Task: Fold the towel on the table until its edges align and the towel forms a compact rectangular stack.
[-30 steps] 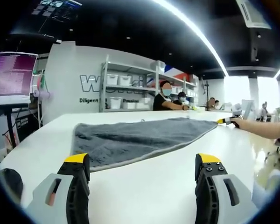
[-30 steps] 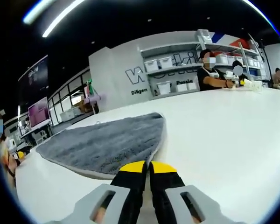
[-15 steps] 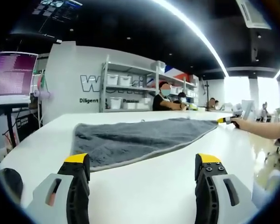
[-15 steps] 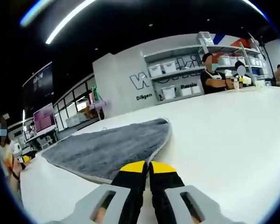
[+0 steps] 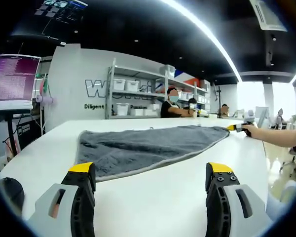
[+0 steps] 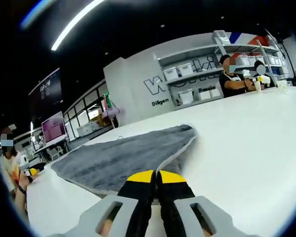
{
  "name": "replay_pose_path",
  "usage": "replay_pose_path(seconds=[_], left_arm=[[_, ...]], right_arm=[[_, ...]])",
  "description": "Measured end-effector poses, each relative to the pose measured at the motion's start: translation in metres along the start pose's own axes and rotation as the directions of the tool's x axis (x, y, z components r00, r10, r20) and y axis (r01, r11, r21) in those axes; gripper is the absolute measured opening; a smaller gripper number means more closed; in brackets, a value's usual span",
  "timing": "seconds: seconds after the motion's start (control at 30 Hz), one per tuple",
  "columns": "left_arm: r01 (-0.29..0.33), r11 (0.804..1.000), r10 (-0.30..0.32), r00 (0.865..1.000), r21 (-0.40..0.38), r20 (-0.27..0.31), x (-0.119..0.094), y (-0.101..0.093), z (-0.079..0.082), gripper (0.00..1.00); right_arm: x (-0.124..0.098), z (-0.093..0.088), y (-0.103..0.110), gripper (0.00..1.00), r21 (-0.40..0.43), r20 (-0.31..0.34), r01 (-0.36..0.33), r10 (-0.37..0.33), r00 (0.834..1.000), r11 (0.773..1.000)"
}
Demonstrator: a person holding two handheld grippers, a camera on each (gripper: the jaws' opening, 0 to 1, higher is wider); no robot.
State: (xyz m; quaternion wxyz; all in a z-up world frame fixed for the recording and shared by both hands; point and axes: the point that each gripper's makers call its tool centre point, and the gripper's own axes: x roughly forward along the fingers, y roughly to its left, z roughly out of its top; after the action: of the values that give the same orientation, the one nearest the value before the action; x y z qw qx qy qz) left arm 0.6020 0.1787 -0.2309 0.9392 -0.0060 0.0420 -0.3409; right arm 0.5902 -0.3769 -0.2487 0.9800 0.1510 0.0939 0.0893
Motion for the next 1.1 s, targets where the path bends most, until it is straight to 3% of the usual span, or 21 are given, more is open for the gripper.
replay_pose_path(seconds=[0.33,0.5,0.6,0.83,1.1], left_arm=[[0.0,1.0,0.0,1.0,-0.007,0.005,0.0,0.001,0.001,0.9],[-0.002,1.0,0.002,1.0,-0.004,0.001,0.0,0.002,0.0,0.9],[-0.003,1.0,0.003,1.0,-0.004,0.0,0.0,0.002,0.0,0.9],[-0.006,1.0,0.006,1.0,-0.005,-0.001,0.0,0.003,0.0,0.9],[-0.007,1.0,0.007,1.0,-0.004,-0.002,-0.001,0.002,-0.001,0.9]], right_arm=[[0.027,-0.003,0.047,0.0,0.022,-0.001,-0.105,0.105,0.994,0.994],[0.033,-0.001,0.055,0.0,0.033,0.006,-0.125,0.125,0.992,0.992],[0.035,0.007,0.063,0.0,0.07,0.052,-0.16,0.156,0.986,0.985],[0.037,0.032,0.078,0.0,0.196,0.203,-0.272,0.232,0.951,0.942],[0.042,0.042,0.094,0.0,0.25,0.271,-0.348,0.28,0.921,0.903]])
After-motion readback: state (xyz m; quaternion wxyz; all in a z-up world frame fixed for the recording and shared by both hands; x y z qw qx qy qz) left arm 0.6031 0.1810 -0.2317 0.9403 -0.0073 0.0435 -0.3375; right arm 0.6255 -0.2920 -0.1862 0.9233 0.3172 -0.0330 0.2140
